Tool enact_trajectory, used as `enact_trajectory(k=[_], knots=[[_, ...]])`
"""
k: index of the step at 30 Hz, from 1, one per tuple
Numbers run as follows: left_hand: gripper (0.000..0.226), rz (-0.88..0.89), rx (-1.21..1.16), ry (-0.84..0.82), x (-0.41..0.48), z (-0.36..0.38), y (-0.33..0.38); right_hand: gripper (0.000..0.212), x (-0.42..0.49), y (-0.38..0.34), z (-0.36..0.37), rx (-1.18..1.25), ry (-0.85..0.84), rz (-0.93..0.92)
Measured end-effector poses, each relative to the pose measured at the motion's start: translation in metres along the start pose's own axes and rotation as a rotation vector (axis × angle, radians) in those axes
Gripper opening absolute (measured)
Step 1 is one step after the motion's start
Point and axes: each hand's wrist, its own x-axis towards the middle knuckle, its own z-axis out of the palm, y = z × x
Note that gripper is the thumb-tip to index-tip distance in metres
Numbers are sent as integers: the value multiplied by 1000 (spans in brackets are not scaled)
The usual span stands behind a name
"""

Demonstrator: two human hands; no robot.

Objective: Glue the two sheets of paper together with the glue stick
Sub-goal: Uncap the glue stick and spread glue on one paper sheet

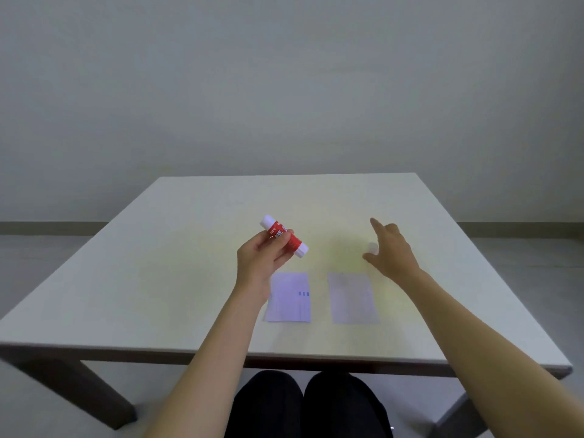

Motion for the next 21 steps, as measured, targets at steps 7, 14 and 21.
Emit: enact_trajectory(k=[7,14,21], knots=[[8,-6,-85,139,-9,29,-9,30,-60,-85,0,946,-23,-177],[13,63,-46,104,-15,36,-5,36,-61,-109,-4,1141,63,89],[15,110,18,88,-18,33,-6,50,-57,-104,-14,1008,-88,115]])
